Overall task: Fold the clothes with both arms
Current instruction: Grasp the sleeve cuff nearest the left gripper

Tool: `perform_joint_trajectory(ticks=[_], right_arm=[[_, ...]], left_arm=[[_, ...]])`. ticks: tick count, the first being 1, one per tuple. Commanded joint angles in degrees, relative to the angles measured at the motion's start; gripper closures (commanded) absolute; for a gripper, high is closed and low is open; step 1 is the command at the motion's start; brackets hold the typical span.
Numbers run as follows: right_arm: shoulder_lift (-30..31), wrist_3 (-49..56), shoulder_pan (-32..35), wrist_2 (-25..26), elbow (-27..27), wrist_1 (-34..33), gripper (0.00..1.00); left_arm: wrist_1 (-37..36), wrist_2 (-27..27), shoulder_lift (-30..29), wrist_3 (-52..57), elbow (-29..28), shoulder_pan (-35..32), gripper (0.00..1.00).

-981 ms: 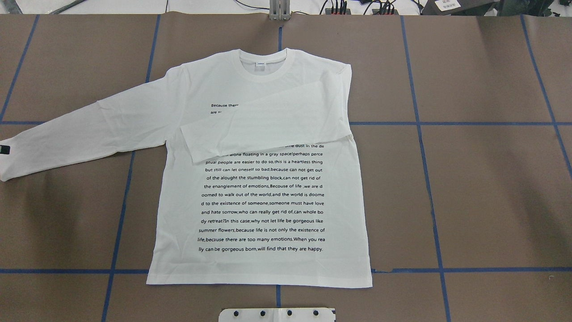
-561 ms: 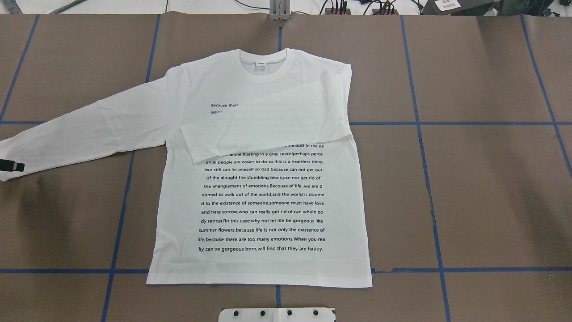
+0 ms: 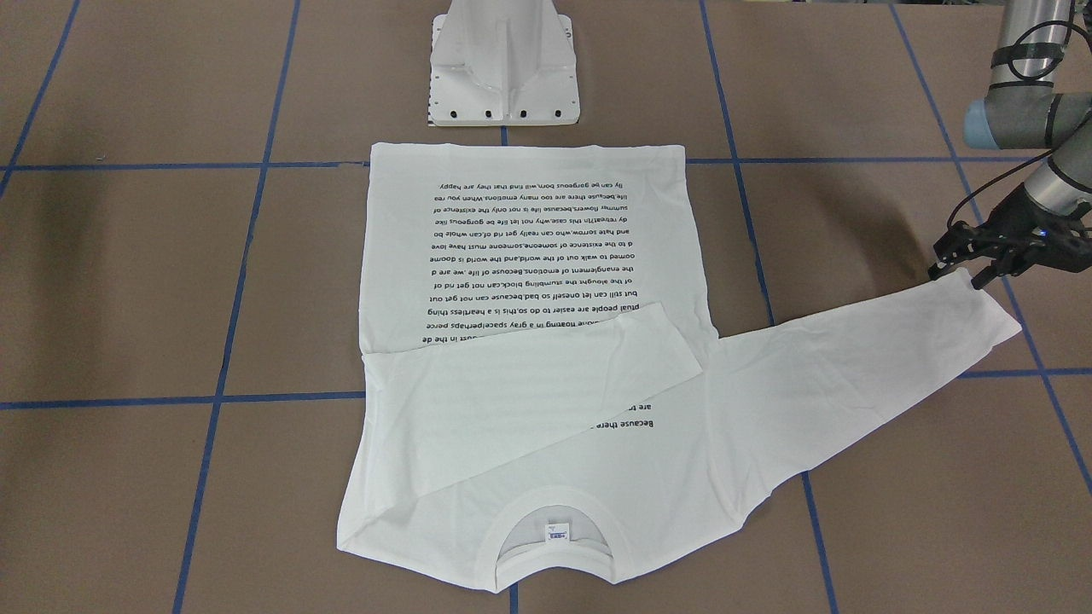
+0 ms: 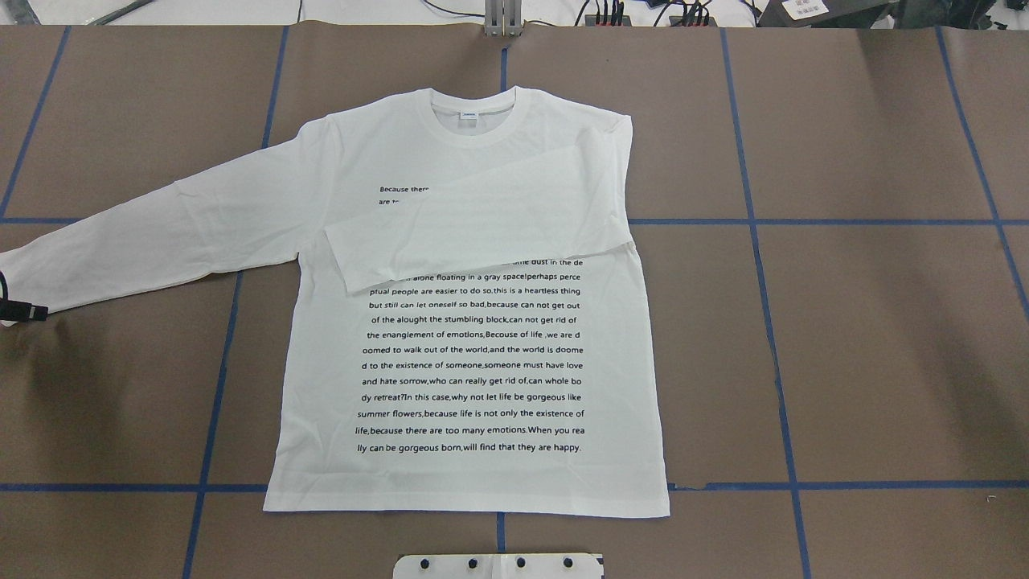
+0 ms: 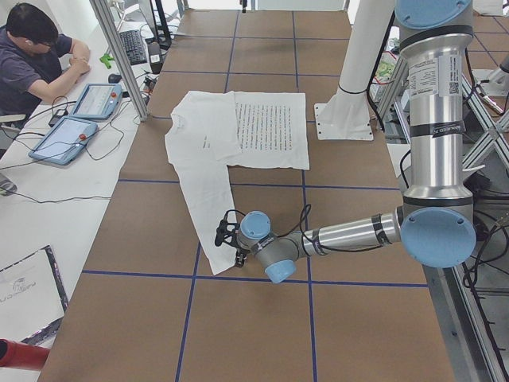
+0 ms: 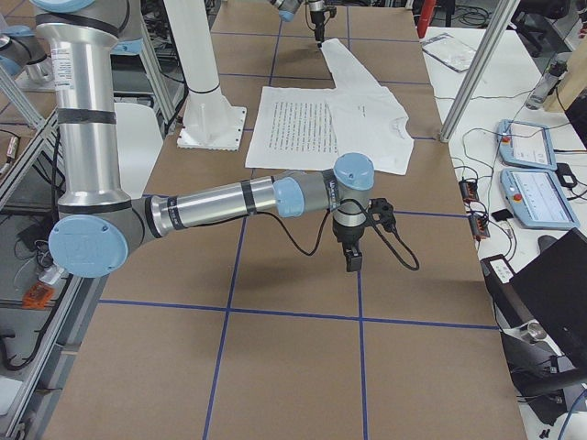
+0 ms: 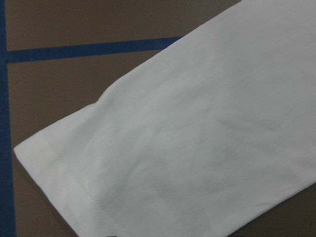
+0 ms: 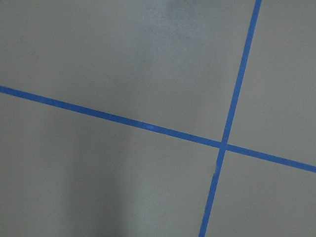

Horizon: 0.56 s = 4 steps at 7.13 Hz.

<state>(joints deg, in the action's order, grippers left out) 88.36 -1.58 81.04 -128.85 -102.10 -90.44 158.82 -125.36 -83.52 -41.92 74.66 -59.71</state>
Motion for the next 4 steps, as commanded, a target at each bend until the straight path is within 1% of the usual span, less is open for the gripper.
perform_joint_trajectory(ticks=[1, 2, 3, 4], right_arm=[[0.1, -0.1, 0.0, 0.0, 0.1, 0.0, 0.00], [0.1, -0.2, 0.0, 0.0, 0.1, 0.0, 0.00], [0.1, -0.2, 0.0, 0.0, 0.1, 0.0, 0.00], [0.1, -0.2, 0.0, 0.0, 0.0, 0.0, 0.00]], left_arm=[[-0.1, 0.8, 0.4, 0.1, 0.3, 0.2, 0.30], [0.0, 1.9, 0.5, 0.1, 0.4, 0.2, 0.40], [0.0, 2.0, 0.6, 0.1, 0.7, 0.2, 0.74], [0.0, 2.0, 0.7, 0.1, 1.2, 0.2, 1.00]])
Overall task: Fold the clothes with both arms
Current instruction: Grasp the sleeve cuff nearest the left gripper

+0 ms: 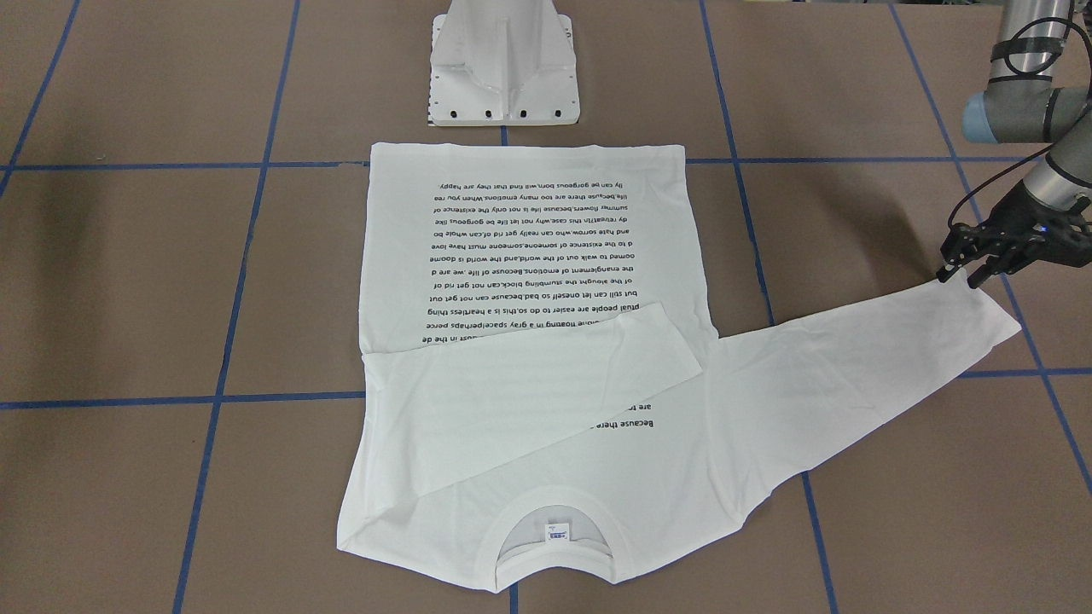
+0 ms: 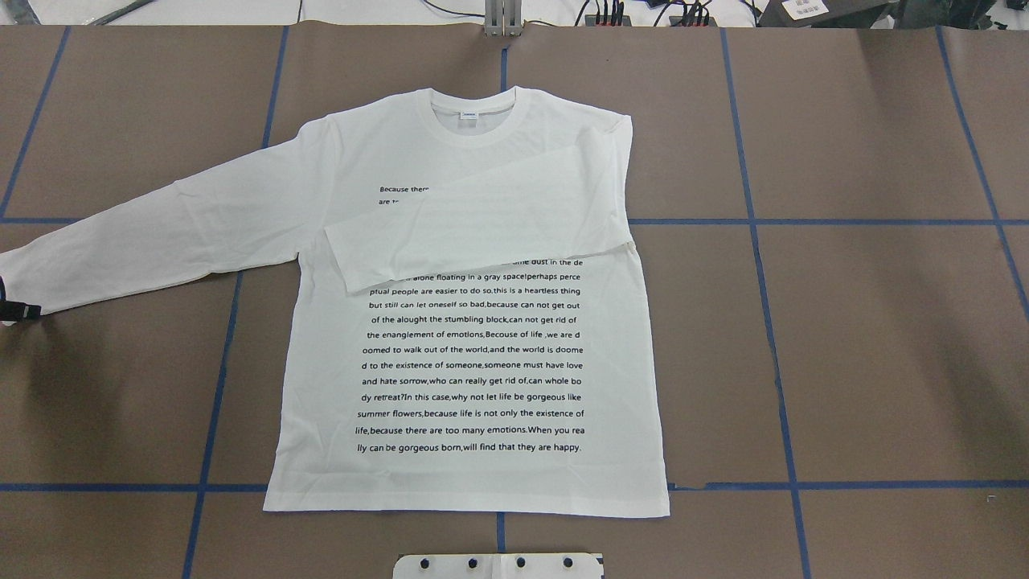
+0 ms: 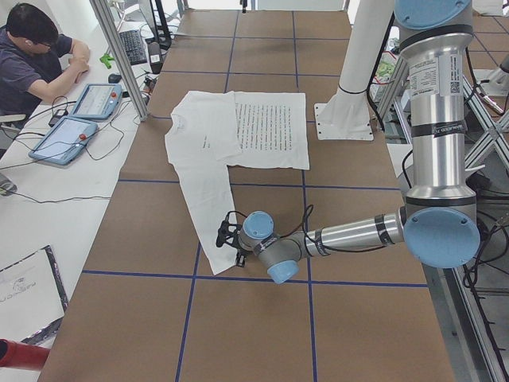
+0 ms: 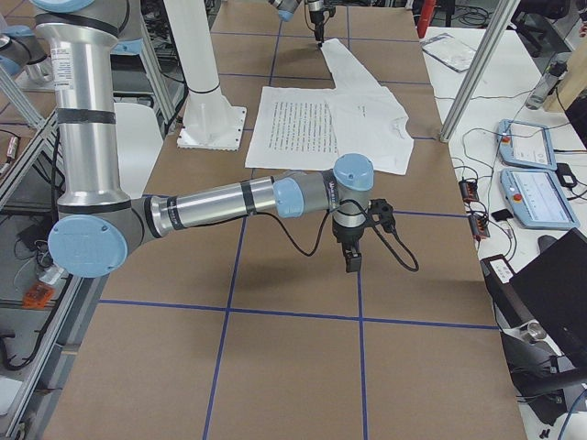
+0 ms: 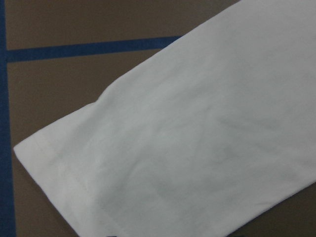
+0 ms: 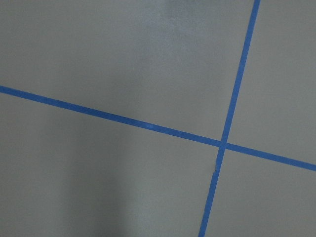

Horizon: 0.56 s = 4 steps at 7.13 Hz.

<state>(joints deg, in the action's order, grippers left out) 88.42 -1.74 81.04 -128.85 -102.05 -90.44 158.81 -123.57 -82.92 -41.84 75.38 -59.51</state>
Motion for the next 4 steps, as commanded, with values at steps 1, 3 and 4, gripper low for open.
perform_joint_trajectory(ticks=[1, 3, 4], right_arm=[[0.0, 0.0, 0.0, -0.1, 0.0, 0.0, 0.00], [0.0, -0.1, 0.0, 0.0, 0.0, -0.1, 0.00], [0.0, -0.1, 0.0, 0.0, 0.1, -0.1, 0.00]], left_arm=[[0.0, 0.2, 0.9, 0.0, 1.7, 0.0, 1.00], [-0.2, 0.1, 2.2, 0.0, 5.1, -0.1, 1.00], [-0.4, 0.0, 2.2, -0.2, 7.5, -0.2, 1.00]])
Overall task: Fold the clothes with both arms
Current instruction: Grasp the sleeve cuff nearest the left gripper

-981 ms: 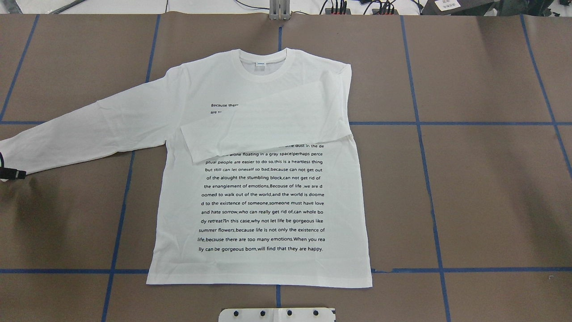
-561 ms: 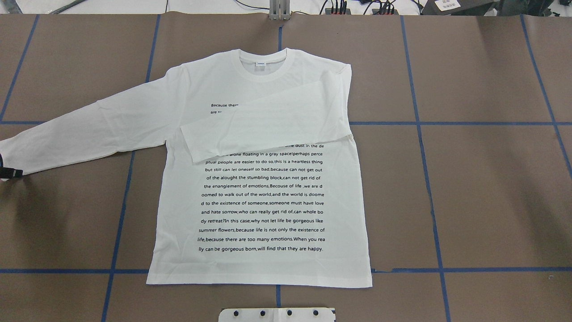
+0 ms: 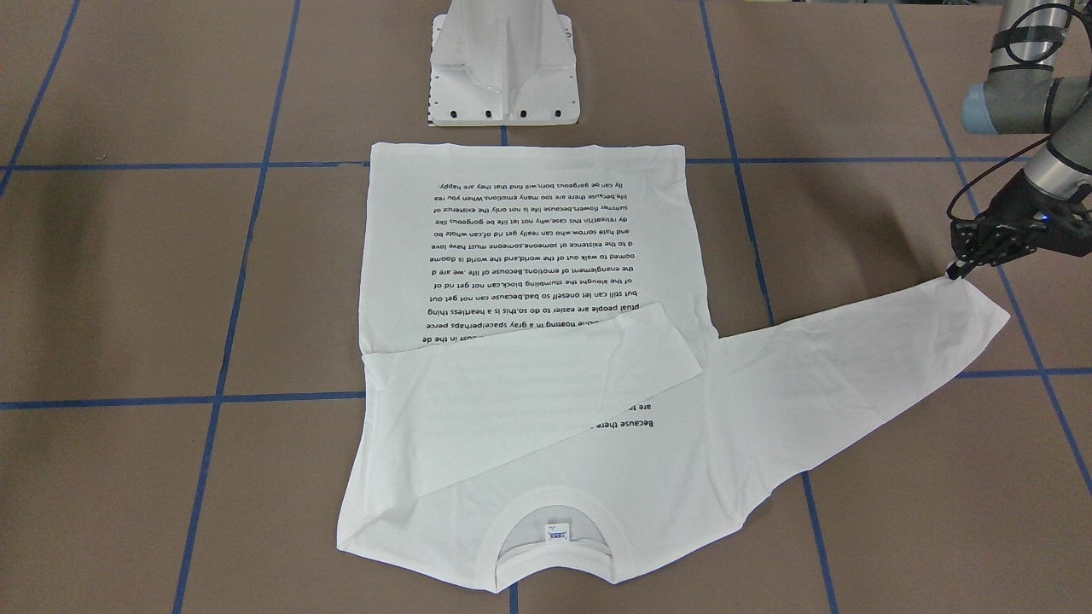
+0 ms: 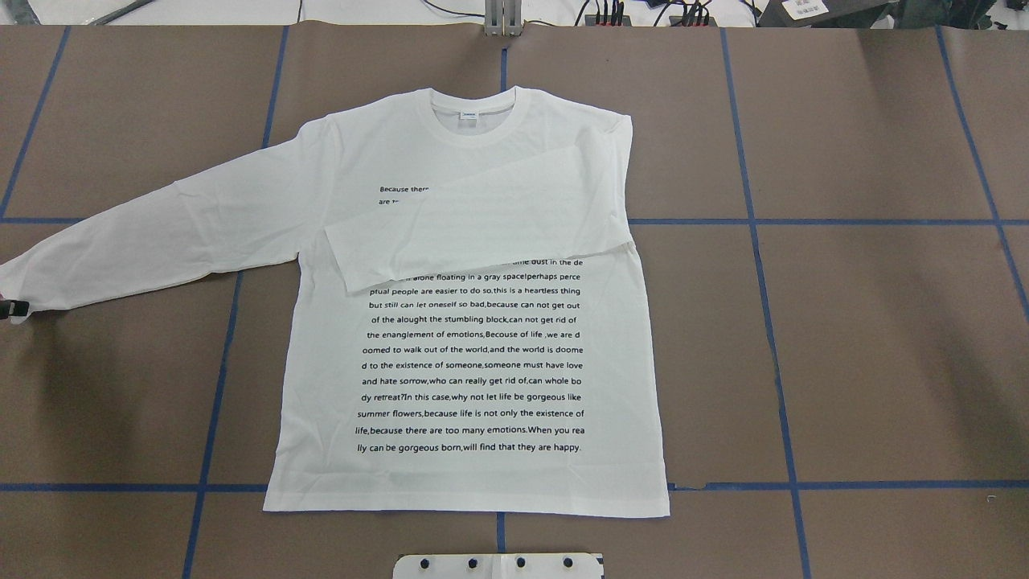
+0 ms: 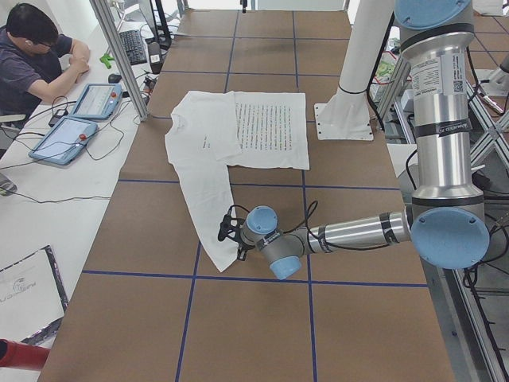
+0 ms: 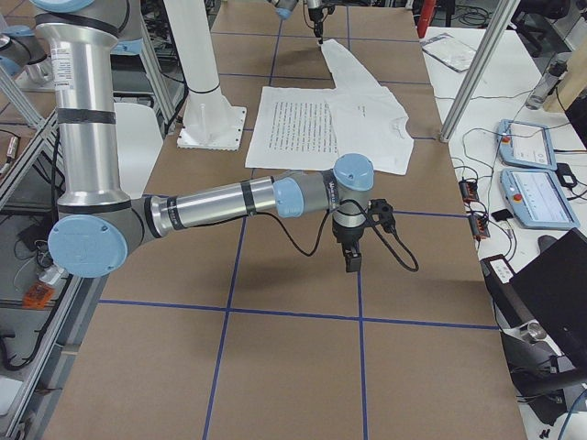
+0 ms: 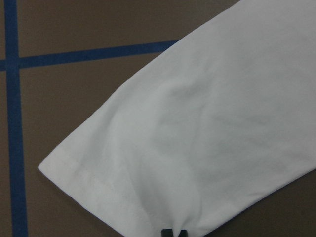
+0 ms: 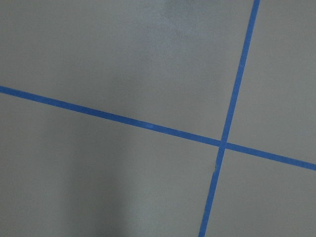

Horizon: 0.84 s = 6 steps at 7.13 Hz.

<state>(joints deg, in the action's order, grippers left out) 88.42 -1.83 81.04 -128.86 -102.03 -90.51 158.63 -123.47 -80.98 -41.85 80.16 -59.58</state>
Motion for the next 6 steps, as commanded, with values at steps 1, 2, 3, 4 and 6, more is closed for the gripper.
perform_joint_trajectory(ticks=[1, 2, 3, 4, 6], right_arm=[[0.0, 0.0, 0.0, 0.0, 0.2, 0.1, 0.00], [0.0, 0.0, 0.0, 0.0, 0.4, 0.1, 0.00], [0.0, 0.0, 0.0, 0.0, 0.5, 0.1, 0.00], [0.0, 0.0, 0.0, 0.0, 0.5, 0.2, 0.00], [0.0, 0.0, 0.0, -0.1, 0.5, 0.2, 0.00]], left_arm=[[-0.3, -0.5, -0.6, -1.2, 4.8, -0.1, 1.00], [-2.0, -0.7, -2.6, -5.7, 6.0, 0.1, 1.00], [-6.1, -0.7, -7.5, -12.2, 7.0, 0.1, 1.00], [-10.3, -0.8, -12.5, -15.7, 7.3, 0.3, 1.00], [-21.4, -0.8, -24.9, -24.6, 7.7, 3.8, 1.00]])
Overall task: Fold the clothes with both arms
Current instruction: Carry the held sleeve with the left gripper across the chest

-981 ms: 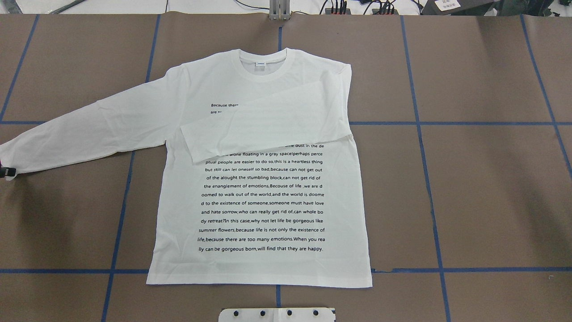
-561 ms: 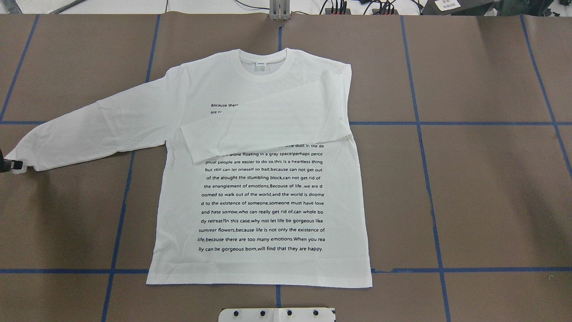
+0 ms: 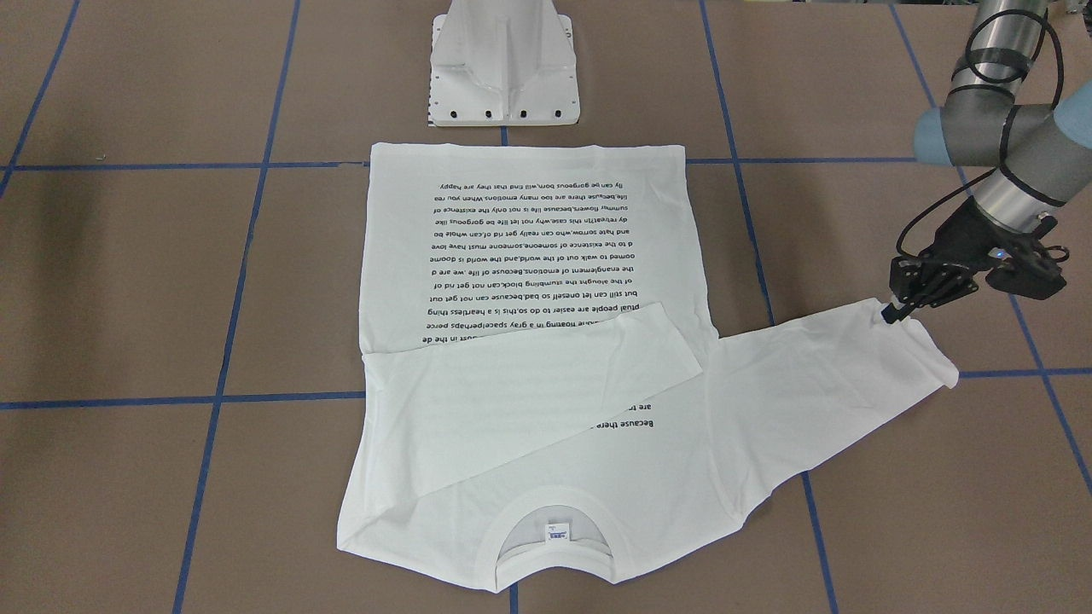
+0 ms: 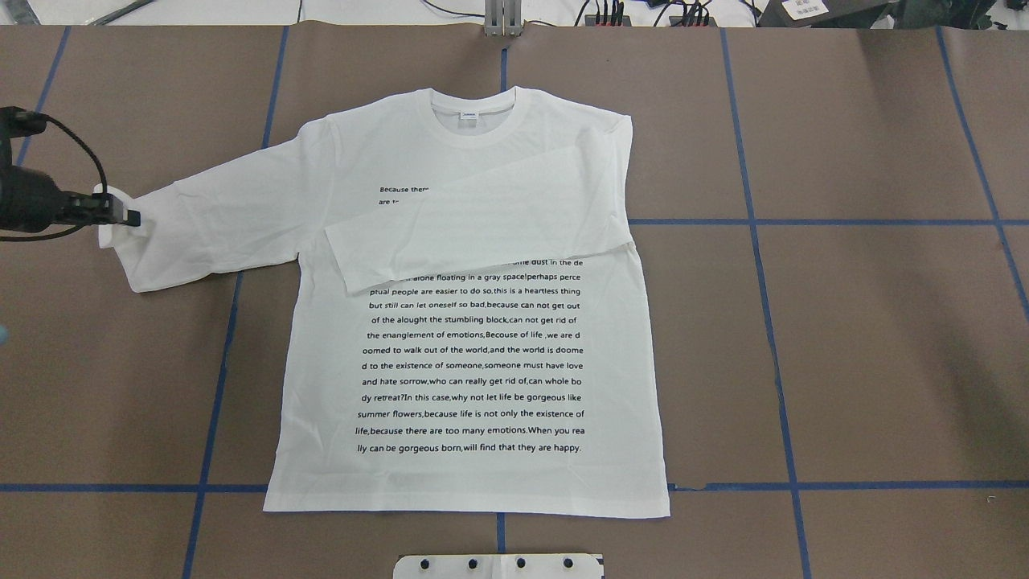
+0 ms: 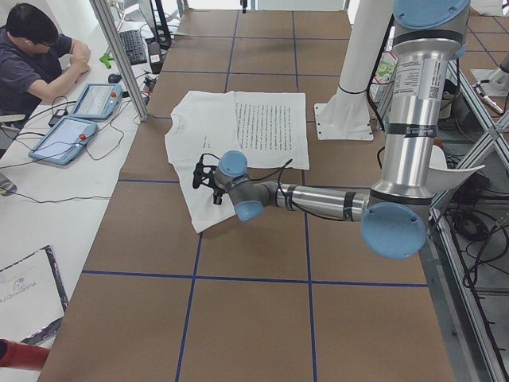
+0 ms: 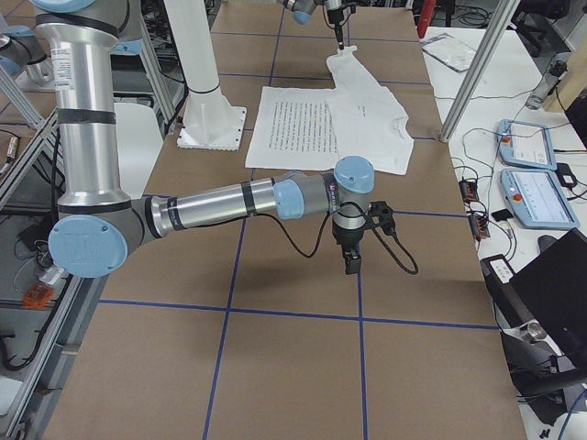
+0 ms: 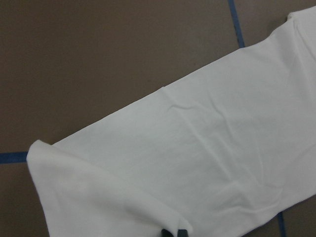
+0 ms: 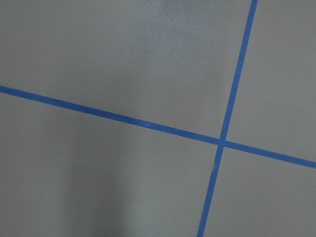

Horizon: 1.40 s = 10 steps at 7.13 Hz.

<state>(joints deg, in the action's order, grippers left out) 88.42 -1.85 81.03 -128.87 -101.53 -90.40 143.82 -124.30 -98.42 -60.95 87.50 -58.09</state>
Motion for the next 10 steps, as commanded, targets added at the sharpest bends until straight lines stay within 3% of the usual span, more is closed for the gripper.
perform_joint_trajectory(ticks=[1, 4, 6, 10], right_arm=[[0.0, 0.0, 0.0, -0.3, 0.0, 0.0, 0.00], [0.0, 0.0, 0.0, -0.4, 0.0, 0.0, 0.00], [0.0, 0.0, 0.0, -0.5, 0.1, 0.1, 0.00], [0.0, 0.0, 0.0, -0.9, 0.4, 0.1, 0.00]], left_arm=[[-12.5, 0.1, -14.2, -10.8, 0.4, 4.7, 1.00], [-19.3, 0.5, -27.7, -24.7, -0.8, 11.0, 1.00], [-24.2, 0.6, -33.6, -26.1, -0.9, 11.7, 1.00], [-24.0, 2.0, -40.1, -26.7, -3.2, 15.4, 1.00]])
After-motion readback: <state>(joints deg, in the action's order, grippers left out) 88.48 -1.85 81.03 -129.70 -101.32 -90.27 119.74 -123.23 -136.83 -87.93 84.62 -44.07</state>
